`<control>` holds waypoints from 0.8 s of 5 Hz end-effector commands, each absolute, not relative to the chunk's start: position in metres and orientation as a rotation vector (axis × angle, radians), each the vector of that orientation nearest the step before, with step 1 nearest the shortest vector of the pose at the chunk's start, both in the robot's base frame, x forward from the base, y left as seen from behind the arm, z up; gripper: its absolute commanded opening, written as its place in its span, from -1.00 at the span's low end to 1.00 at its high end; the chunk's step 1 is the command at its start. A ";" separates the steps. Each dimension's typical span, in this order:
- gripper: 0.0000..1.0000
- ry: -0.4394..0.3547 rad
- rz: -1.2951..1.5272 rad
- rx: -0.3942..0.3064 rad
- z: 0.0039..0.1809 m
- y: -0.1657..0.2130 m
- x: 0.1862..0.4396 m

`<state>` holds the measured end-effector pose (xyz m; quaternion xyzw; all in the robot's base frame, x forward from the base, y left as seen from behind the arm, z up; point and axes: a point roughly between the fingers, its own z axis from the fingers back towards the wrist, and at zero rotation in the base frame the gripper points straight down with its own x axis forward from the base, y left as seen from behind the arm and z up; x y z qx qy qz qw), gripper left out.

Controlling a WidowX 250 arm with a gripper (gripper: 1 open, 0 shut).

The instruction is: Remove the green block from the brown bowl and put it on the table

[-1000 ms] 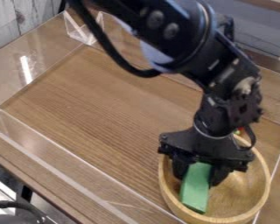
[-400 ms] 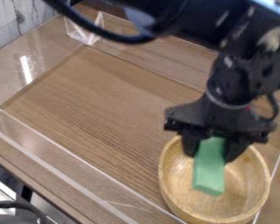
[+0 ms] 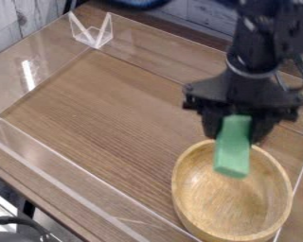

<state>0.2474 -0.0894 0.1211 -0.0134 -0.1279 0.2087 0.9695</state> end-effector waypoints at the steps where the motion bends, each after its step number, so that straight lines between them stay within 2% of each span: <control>1: -1.00 -0.337 0.345 -0.097 0.150 -0.068 0.270; 2: -1.00 -0.332 0.258 -0.121 0.149 -0.044 0.283; 4: -1.00 -0.318 0.207 -0.124 0.134 -0.038 0.274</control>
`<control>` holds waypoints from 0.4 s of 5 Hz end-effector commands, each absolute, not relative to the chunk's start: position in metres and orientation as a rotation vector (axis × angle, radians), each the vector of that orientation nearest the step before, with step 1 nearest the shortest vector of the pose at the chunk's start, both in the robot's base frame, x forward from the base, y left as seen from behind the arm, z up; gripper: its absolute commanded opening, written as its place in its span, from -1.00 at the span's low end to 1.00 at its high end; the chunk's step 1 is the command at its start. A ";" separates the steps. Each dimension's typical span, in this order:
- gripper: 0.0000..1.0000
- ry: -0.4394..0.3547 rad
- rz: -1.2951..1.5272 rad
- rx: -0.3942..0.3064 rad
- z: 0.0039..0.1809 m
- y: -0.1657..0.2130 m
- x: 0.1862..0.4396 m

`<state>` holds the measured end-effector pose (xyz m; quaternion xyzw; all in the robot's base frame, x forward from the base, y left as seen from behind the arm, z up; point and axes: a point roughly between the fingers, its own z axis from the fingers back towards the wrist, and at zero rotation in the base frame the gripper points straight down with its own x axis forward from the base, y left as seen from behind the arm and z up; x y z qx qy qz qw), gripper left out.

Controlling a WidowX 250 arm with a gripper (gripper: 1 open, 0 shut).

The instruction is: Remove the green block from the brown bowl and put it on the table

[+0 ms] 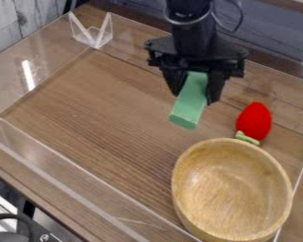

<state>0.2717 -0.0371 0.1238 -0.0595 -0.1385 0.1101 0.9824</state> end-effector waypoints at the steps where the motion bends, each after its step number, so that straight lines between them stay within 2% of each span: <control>1: -1.00 -0.305 0.149 -0.131 0.140 -0.054 0.274; 2: -1.00 -0.294 0.097 -0.137 0.146 -0.069 0.274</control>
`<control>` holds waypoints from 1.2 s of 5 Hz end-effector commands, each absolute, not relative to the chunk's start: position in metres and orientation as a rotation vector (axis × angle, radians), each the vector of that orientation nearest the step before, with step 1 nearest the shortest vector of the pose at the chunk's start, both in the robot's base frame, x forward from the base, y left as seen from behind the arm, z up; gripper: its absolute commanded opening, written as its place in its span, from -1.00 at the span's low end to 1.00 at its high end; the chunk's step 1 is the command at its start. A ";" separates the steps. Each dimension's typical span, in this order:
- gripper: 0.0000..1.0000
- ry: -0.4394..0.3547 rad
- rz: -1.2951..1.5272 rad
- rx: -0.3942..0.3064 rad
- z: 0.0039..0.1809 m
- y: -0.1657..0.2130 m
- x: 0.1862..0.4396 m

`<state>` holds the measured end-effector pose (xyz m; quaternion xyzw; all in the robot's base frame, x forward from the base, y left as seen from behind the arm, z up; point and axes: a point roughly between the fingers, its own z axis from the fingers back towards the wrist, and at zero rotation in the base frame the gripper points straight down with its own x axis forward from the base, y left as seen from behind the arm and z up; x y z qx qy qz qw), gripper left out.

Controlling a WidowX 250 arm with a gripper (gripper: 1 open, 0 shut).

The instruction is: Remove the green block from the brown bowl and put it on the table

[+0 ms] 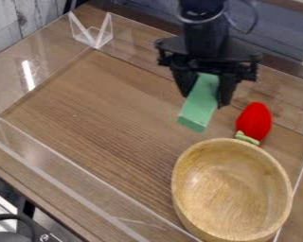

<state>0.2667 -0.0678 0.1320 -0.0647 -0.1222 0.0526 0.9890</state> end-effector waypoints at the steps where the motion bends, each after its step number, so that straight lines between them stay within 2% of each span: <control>1: -1.00 -0.287 0.110 -0.133 0.147 -0.068 0.269; 2: -1.00 -0.283 0.122 -0.130 0.152 -0.067 0.265; 4: -1.00 -0.280 0.255 -0.109 0.153 -0.085 0.276; 6: -1.00 -0.266 0.266 -0.088 0.150 -0.062 0.267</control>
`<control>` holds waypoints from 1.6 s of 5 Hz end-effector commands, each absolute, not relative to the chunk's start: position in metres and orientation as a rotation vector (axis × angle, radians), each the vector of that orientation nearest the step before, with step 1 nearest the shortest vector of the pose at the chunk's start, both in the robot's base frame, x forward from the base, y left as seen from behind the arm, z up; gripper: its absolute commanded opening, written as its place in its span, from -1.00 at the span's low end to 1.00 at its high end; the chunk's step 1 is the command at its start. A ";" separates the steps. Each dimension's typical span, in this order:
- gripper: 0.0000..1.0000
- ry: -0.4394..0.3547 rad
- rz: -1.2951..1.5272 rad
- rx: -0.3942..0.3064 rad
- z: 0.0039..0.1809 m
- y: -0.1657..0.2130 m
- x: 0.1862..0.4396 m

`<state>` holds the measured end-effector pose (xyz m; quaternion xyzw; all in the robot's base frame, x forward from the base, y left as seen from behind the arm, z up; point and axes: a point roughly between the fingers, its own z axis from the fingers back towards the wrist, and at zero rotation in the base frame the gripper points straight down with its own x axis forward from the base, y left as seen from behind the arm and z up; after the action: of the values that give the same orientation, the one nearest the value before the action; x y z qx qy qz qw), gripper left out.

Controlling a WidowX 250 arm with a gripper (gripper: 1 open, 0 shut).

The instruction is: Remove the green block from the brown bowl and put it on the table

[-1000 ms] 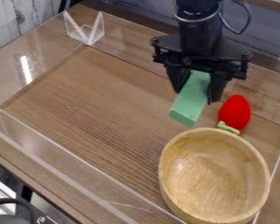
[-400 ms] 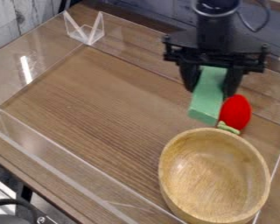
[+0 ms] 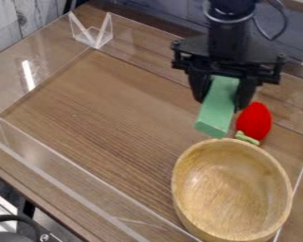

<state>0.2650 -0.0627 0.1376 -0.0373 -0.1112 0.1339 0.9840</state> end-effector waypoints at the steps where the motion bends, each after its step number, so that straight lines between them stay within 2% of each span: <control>1: -1.00 -0.264 0.305 -0.081 0.154 -0.062 0.256; 3: -1.00 -0.260 0.378 -0.043 0.140 -0.027 0.248; 4: -1.00 -0.260 0.406 -0.025 0.128 -0.001 0.241; 6: -1.00 -0.241 0.522 0.023 0.089 0.022 0.236; 8: -1.00 -0.213 0.485 0.064 0.043 0.041 0.250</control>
<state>0.2426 0.0390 0.0341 0.0324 -0.0844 0.2419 0.9661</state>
